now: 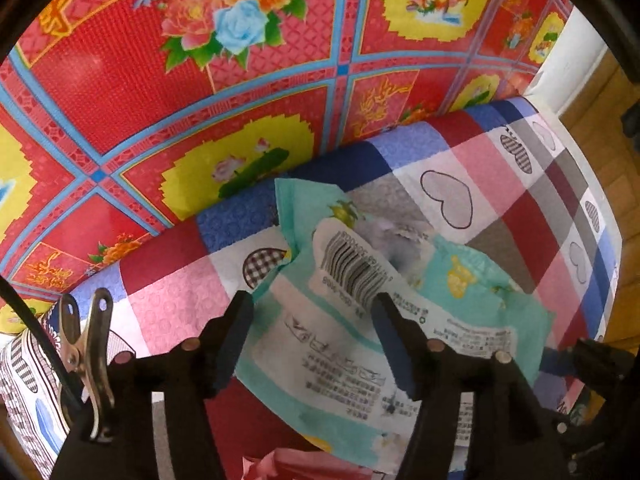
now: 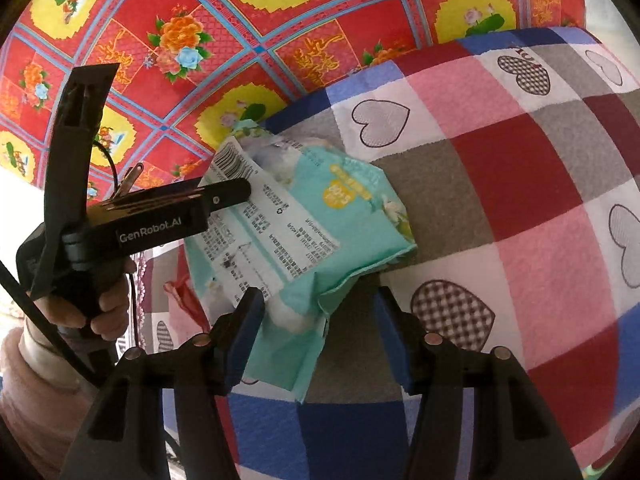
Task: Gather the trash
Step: 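Close the right gripper on the teal wipes package while the left closes on it too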
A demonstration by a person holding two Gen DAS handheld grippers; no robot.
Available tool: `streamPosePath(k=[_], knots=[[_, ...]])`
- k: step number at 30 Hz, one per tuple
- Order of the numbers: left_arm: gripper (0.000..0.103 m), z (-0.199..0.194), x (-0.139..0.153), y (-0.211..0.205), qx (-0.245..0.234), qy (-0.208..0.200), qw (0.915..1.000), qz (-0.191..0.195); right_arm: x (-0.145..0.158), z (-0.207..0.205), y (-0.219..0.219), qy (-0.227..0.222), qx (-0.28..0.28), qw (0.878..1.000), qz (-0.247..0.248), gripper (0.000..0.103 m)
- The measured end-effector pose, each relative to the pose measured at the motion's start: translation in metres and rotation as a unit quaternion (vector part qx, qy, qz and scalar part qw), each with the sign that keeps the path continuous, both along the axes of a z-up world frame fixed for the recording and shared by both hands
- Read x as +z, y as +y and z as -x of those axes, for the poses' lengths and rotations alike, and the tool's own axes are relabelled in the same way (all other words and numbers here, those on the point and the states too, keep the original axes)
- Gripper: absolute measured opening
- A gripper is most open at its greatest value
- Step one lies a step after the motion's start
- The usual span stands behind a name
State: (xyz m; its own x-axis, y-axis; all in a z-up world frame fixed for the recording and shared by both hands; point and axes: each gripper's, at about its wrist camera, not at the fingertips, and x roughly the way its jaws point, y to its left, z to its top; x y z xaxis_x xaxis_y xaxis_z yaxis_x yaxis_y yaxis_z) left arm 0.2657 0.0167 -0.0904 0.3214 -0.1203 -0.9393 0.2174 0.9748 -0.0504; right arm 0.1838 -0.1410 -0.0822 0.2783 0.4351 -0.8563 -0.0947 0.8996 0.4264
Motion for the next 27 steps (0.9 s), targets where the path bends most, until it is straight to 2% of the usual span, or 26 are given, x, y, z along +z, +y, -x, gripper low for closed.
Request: streamPosePath(k=[2, 5, 11, 12, 14, 15, 18, 19, 27], knots=[[0.072, -0.004, -0.004, 0.002, 0.005, 0.009, 0.9998, 0.015, -0.001, -0.001, 0.000, 0.000, 0.001, 1.000, 0.000, 0.057], [0.076, -0.005, -0.008, 0.002, 0.014, 0.005, 0.9996, 0.023, -0.005, -0.002, -0.001, 0.010, 0.000, 1.000, -0.011, 0.051], [0.079, 0.001, -0.012, -0.001, 0.028, -0.012, 0.9994, 0.018, -0.017, -0.007, -0.008, 0.034, -0.010, 0.998, -0.052, 0.051], [0.077, 0.002, -0.012, -0.001, 0.031, -0.013, 0.9992, 0.021, -0.019, -0.007, -0.007, 0.033, -0.010, 0.998, -0.054, 0.050], [0.073, 0.004, -0.011, -0.001, 0.036, -0.007, 0.9990, 0.026, -0.018, -0.007, -0.005, 0.025, -0.005, 0.999, -0.047, 0.043], [0.067, 0.005, -0.010, -0.002, 0.037, -0.007, 0.9989, 0.029, -0.017, -0.007, -0.004, 0.021, -0.003, 0.999, -0.047, 0.034], [0.046, 0.012, -0.004, -0.004, 0.035, -0.016, 0.9988, 0.031, -0.009, -0.004, -0.002, -0.002, 0.005, 1.000, -0.024, 0.029], [0.042, 0.013, -0.003, -0.006, 0.035, -0.018, 0.9988, 0.029, -0.007, -0.003, -0.002, -0.005, 0.006, 1.000, -0.020, 0.027], [0.034, 0.032, 0.006, -0.015, 0.043, -0.014, 0.9981, 0.041, 0.000, 0.004, -0.021, -0.021, -0.006, 1.000, -0.016, 0.025]])
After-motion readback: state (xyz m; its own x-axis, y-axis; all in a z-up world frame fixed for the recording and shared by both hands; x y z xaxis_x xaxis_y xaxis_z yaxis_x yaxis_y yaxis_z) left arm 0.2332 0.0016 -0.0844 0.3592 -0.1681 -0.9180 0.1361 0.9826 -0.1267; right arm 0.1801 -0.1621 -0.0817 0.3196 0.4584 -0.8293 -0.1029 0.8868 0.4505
